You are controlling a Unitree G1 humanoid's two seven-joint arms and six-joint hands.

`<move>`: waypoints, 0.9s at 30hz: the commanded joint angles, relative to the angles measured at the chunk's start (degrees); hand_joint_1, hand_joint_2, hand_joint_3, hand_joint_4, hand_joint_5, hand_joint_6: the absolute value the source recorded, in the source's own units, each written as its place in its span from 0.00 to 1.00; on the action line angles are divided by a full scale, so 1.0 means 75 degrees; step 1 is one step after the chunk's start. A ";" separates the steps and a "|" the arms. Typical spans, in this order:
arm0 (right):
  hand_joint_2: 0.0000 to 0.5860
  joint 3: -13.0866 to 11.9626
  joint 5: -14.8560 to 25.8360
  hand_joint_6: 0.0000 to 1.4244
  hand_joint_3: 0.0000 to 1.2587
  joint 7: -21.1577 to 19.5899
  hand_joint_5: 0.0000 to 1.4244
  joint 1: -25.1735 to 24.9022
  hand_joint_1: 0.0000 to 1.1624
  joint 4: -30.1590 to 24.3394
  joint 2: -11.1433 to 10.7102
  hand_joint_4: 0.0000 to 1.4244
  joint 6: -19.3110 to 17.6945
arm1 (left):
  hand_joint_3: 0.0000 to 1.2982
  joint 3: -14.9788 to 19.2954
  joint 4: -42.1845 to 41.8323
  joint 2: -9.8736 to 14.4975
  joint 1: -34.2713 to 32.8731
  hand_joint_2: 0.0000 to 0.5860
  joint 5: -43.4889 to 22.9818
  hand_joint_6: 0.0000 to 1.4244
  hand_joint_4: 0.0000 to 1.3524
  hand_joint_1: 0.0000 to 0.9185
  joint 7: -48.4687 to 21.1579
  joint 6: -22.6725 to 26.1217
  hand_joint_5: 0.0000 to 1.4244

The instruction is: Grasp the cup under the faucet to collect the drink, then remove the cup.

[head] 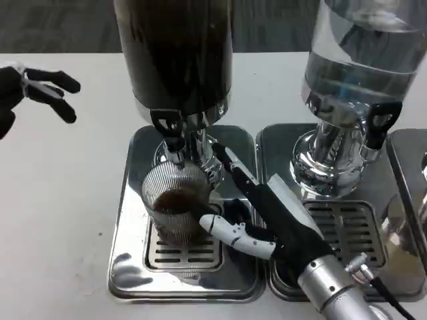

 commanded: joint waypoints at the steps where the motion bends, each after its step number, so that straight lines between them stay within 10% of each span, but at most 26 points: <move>1: 0.43 0.0039 0.0038 0.00 0.00 0.0063 0.00 -0.0149 0.38 0.0105 0.0023 0.00 -0.0168 | 0.41 0.0047 0.0082 0.0100 0.0184 0.13 0.0188 0.24 0.45 0.00 0.0124 -0.0051 0.37; 27: 0.41 0.0075 0.0146 0.00 0.00 0.0254 0.00 -0.0672 0.37 0.0687 0.0035 0.00 -0.0220 | 0.41 -0.0259 0.1924 0.0206 0.0343 0.10 0.1217 0.18 0.42 0.00 0.0230 -0.1061 0.33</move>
